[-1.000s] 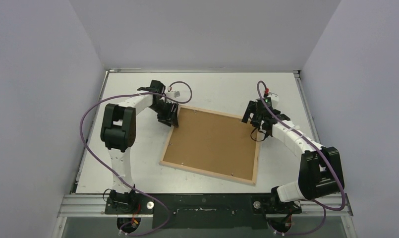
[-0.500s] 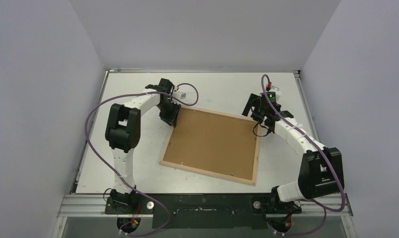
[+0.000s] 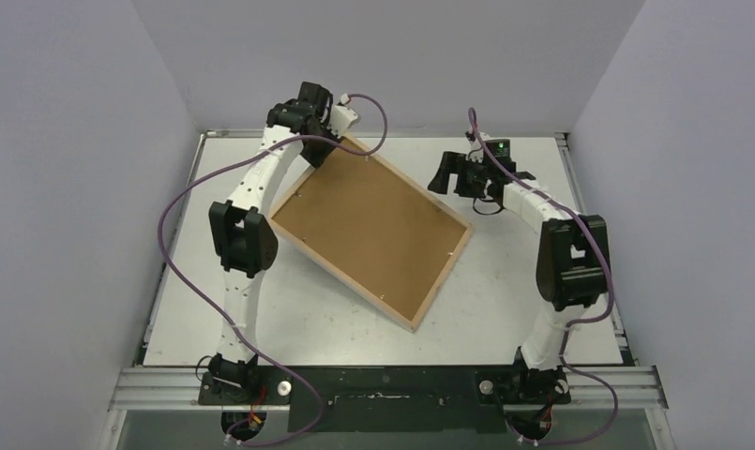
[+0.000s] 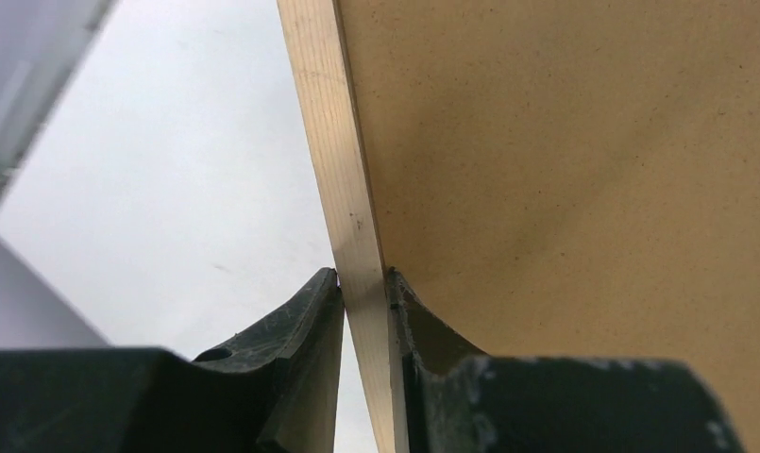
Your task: Put the photo into the frame
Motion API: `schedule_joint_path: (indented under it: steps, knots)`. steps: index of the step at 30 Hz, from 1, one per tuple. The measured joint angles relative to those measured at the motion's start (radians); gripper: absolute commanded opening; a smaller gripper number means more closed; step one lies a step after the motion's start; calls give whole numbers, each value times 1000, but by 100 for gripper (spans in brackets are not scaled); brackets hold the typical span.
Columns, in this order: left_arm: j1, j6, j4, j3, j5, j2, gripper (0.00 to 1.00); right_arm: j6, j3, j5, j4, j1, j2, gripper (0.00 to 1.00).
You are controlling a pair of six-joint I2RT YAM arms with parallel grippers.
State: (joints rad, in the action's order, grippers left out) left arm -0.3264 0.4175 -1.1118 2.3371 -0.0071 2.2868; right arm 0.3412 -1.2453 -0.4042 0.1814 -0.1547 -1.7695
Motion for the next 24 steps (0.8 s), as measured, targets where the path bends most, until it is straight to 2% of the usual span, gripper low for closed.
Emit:
schedule_joint_path:
  steps: [3, 8, 13, 19, 22, 24]
  knots:
    - [-5, 70, -13, 77, -45, -7, 0, -58, -145, -172, -2, 6, -155, 90]
    - [-24, 138, -10, -15, -104, -47, 0, -100, -387, -397, 5, 10, -384, 90]
    - [-48, 148, -14, -88, -119, -52, 0, -70, -487, -606, -51, 10, -517, 90]
    - [-64, 154, -10, -89, -121, -56, 0, 101, -527, -785, -256, 8, -640, 90]
    - [-64, 155, -10, -89, -120, -58, 0, 279, -507, -844, -463, 1, -692, 90]
    - [-64, 156, -10, -89, -120, -58, 0, 445, -474, -882, -662, -4, -715, 90]
